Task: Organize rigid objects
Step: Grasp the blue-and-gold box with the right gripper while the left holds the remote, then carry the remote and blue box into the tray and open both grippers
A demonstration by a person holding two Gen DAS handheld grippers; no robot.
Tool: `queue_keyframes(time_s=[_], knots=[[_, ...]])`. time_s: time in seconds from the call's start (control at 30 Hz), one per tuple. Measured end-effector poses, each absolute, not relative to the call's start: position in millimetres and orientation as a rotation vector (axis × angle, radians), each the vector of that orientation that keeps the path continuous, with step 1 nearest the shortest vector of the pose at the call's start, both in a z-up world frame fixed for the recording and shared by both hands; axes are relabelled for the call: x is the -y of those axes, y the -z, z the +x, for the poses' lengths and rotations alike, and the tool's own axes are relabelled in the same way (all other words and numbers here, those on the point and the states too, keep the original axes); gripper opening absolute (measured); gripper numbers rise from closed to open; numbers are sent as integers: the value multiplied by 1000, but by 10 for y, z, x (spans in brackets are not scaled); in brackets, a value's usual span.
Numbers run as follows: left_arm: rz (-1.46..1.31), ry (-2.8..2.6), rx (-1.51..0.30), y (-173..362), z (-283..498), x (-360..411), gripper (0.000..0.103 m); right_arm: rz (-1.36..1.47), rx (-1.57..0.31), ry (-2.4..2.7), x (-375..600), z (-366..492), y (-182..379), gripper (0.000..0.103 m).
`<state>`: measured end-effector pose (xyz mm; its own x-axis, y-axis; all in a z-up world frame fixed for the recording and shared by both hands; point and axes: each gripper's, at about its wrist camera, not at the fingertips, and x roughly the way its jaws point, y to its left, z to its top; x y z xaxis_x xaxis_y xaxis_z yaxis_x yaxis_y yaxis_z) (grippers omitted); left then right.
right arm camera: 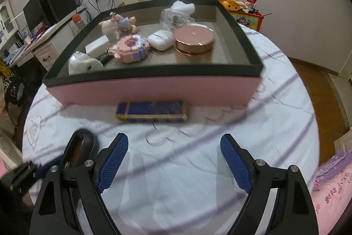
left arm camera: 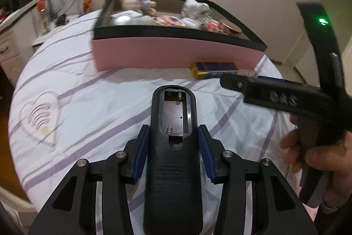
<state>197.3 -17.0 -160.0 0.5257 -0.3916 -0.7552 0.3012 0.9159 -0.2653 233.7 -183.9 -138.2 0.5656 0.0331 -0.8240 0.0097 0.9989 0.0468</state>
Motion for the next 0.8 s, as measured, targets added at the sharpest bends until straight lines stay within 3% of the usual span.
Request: queue_keyframes(time_s=[0.33, 0.4, 0.8], knots=[[-118, 288, -923, 1574, 2044, -93, 44, -38, -954, 15, 1519, 2648, 1603, 90], [-118, 277, -922, 1567, 2075, -105, 44, -37, -948, 14, 1519, 2644, 1602, 84], [-138, 258, -888, 1367, 2160, -189, 44, 54, -928, -97, 1705, 2370, 1410, 84]])
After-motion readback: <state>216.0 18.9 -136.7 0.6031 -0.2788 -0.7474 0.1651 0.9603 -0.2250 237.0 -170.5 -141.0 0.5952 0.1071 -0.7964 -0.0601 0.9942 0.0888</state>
